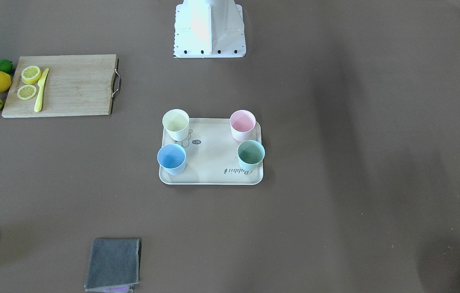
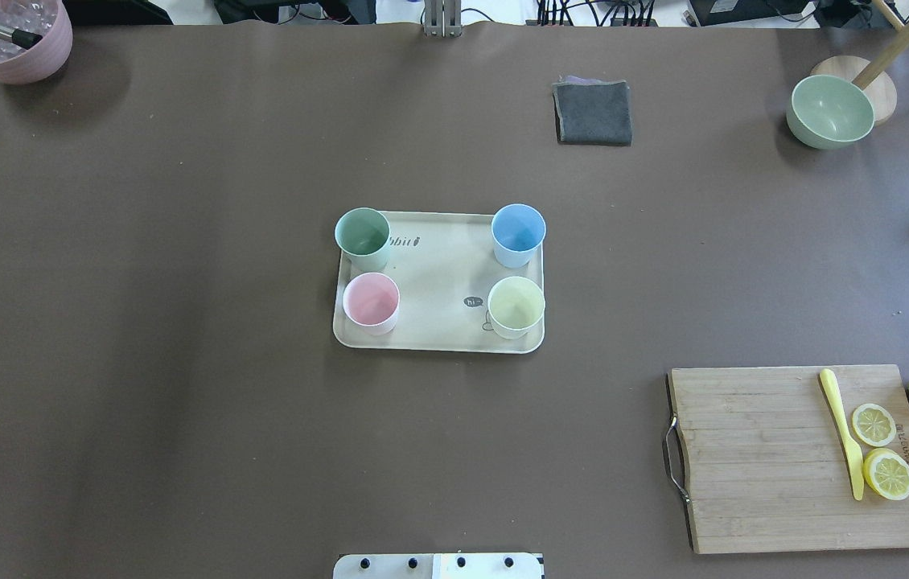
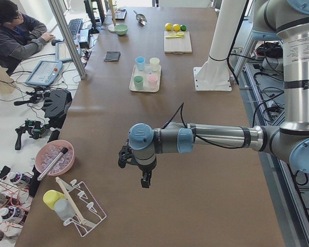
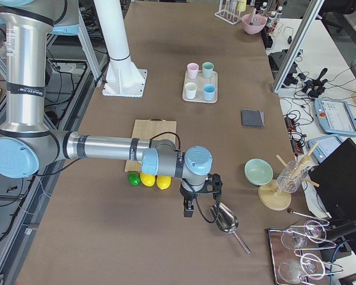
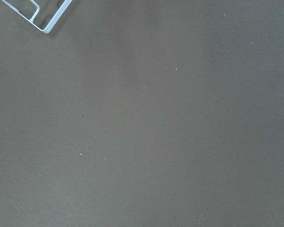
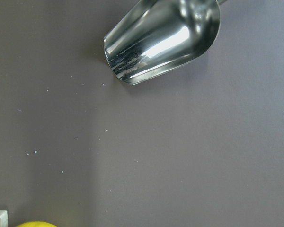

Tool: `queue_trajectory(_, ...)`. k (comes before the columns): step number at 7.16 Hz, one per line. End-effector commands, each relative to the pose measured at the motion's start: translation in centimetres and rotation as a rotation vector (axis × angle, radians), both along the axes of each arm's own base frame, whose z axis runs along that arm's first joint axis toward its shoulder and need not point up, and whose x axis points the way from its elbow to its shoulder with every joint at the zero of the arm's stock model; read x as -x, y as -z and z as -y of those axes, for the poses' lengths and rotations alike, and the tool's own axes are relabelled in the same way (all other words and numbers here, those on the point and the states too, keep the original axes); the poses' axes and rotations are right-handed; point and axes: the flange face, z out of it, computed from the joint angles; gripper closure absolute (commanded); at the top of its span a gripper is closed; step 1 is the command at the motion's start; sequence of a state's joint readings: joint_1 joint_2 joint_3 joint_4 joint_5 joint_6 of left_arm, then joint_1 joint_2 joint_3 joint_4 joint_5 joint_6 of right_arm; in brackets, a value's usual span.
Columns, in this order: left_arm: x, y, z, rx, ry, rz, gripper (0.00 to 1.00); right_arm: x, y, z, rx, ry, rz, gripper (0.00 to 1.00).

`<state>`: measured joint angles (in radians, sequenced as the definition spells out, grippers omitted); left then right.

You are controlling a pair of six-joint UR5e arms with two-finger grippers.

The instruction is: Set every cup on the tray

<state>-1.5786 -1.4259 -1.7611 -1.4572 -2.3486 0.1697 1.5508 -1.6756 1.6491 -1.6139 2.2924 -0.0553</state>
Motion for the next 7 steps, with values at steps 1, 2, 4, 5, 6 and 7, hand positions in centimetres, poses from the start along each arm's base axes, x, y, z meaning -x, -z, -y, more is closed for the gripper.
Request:
queue_trajectory(1,0.25,0.78,0.01,-0.016,0.006,0.000,0.02,-0.01,0.02,-0.04,-0.001,0.000,-0.001,0.00)
queue_trajectory(2,0.26,0.93,0.03,-0.019,0.006,0.000,0.02,0.00,-0.03,-0.12,0.001,0.000,0.001,0.00)
queue_trajectory(4,0.32,1.30,0.12,-0.027,0.007,0.000,0.02,0.00,-0.11,-0.13,0.002,0.001,0.001,0.00)
queue_trajectory(5,0.26,1.30,0.13,-0.027,0.006,0.000,0.02,-0.01,-0.12,-0.13,0.003,0.000,-0.001,0.00)
queue_trajectory(6,0.26,1.36,0.20,-0.029,0.006,0.000,0.02,-0.01,-0.19,-0.21,0.004,0.000,-0.001,0.00)
queue_trajectory(7,0.32,1.36,0.19,-0.029,0.007,0.000,0.02,-0.01,-0.12,-0.13,0.002,0.001,-0.001,0.00)
